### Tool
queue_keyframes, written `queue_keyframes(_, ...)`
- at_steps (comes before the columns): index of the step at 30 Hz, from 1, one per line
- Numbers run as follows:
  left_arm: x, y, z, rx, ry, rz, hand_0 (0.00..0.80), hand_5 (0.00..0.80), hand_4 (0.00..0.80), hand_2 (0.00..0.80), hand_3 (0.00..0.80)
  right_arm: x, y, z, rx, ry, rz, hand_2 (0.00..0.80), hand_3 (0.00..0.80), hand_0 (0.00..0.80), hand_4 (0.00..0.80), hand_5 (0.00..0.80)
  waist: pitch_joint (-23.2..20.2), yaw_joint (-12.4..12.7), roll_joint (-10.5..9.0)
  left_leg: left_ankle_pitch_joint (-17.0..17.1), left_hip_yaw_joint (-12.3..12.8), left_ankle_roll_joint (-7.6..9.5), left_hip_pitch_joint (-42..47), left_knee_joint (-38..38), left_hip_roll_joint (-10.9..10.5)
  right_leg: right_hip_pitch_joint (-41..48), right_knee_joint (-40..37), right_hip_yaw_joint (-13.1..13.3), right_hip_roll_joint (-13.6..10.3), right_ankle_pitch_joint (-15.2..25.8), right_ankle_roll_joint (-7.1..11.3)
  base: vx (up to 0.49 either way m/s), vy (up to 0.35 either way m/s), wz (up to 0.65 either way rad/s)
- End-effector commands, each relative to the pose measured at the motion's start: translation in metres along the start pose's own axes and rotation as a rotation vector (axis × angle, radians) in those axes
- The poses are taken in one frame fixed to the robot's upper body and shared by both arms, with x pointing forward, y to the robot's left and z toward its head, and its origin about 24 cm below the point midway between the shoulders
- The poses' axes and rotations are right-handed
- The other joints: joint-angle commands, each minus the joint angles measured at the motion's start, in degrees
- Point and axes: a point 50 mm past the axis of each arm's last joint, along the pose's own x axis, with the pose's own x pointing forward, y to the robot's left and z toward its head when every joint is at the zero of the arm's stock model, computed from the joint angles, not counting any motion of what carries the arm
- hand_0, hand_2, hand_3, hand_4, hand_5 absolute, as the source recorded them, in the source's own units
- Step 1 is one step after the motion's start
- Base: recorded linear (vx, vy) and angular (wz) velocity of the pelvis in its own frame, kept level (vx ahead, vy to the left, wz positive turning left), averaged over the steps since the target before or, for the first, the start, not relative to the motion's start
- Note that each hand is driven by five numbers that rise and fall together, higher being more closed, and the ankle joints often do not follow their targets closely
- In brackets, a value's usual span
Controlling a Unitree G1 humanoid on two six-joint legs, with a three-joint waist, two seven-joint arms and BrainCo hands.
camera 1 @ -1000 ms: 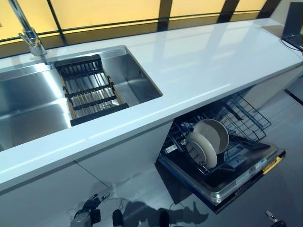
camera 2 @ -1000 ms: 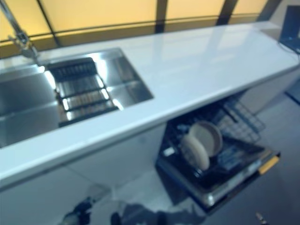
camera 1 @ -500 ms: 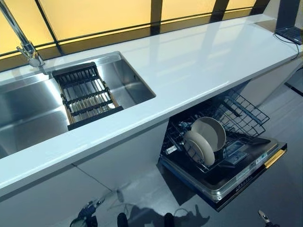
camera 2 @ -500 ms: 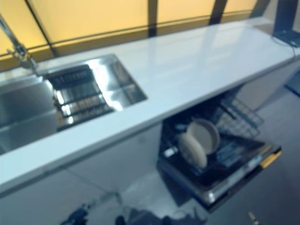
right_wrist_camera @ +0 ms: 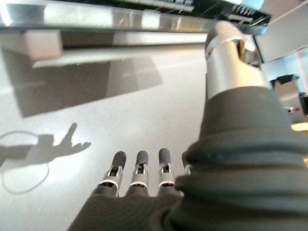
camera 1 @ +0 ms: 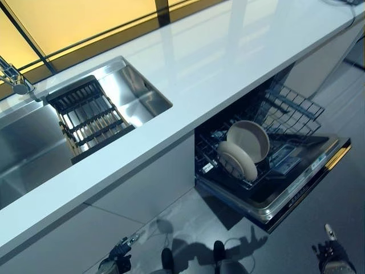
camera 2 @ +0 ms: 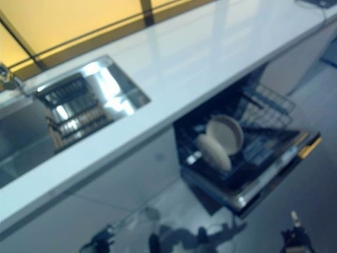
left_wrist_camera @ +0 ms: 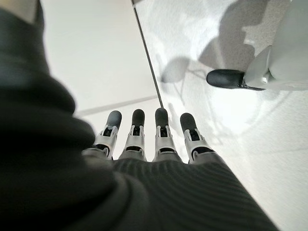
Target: Take plates into dishwasher
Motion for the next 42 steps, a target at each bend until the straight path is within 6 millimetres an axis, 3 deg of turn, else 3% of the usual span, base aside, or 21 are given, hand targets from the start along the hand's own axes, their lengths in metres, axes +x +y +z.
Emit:
queue_keyframes(1, 0.002, -0.003, 0.012, -0.065, -0.068, -0.016, 0.000, 0.000, 0.000, 0.000, 0.000, 0.004, 0.029, 0.024, 0.038, -0.102, 0.095, 0.000, 0.000, 0.000, 0.000, 0.000, 2.14, 0.56, -2.36, -1.84, -2.57, 2.41, -2.14, 7.15, -3.78, 4.00, -1.64, -0.34, 2.69, -1.91, -5.12, -0.083, -0.016, 0.04)
queue_keyframes(5, 0.004, -0.011, 0.025, -0.136, -0.120, -0.050, 0.000, 0.000, 0.000, 0.000, 0.000, 0.005, 0.057, 0.044, 0.057, -0.150, 0.182, 0.000, 0.000, 0.000, 0.000, 0.000, 4.99, 0.99, -0.88, -0.36, -3.48, 2.24, -6.35, 11.10, -4.12, 0.44, 2.03, -1.13, 2.54, -2.92, -6.04, -0.096, -0.039, 0.03)
queue_keyframes(14, 0.003, -0.011, 0.038, -0.210, -0.181, -0.051, 0.000, 0.000, 0.000, 0.000, 0.000, 0.002, 0.091, 0.066, 0.106, -0.221, 0.285, 0.000, 0.000, 0.000, 0.000, 0.000, 8.12, 2.24, 0.78, 1.85, -4.31, 1.89, -12.59, 16.26, -4.44, -5.30, 8.06, -2.24, 2.48, -4.99, -7.35, -0.042, -0.076, 0.13)
queue_keyframes(25, 0.000, -0.014, 0.058, -0.267, -0.263, -0.097, 0.000, 0.000, 0.000, 0.000, 0.000, -0.019, 0.174, 0.095, 0.071, -0.308, 0.602, 0.000, 0.000, 0.000, 0.000, 0.000, 11.01, 5.13, 0.82, 3.59, -6.45, 1.93, -16.34, 16.82, -5.80, -9.28, 11.29, -3.34, 2.67, -5.50, -7.47, -0.016, -0.037, 0.13)
queue_keyframes(33, -0.002, -0.017, 0.060, -0.252, -0.269, -0.124, 0.000, 0.000, 0.000, 0.000, 0.000, -0.052, 0.244, 0.101, -0.117, -0.305, 0.967, 0.000, 0.000, 0.000, 0.000, 0.000, 10.44, 7.64, 0.38, 3.49, -7.64, 2.07, -15.72, 15.82, -6.20, -8.69, 12.19, -5.52, 1.63, -6.22, -7.47, 0.039, 0.004, 0.10)
queue_keyframes(35, -0.002, -0.014, 0.058, -0.253, -0.260, -0.118, 0.000, 0.000, 0.000, 0.000, 0.000, -0.071, 0.270, 0.099, -0.164, -0.326, 1.090, 0.000, 0.000, 0.000, 0.000, 0.000, 10.08, 8.30, -0.02, 4.02, -8.03, 1.82, -15.20, 15.36, -6.09, -7.83, 12.02, -6.20, 1.50, -6.41, -7.60, 0.063, -0.001, 0.09)
queue_keyframes(42, -0.004, -0.005, 0.050, -0.241, -0.227, -0.095, 0.000, 0.000, 0.000, 0.000, 0.000, -0.115, 0.319, 0.096, -0.224, -0.374, 1.310, 0.000, 0.000, 0.000, 0.000, 0.000, 8.77, 9.51, -1.32, 4.46, -8.80, 1.64, -12.84, 13.33, -5.62, -4.92, 10.80, -7.53, 1.38, -6.75, -7.88, 0.072, 0.007, -0.04)
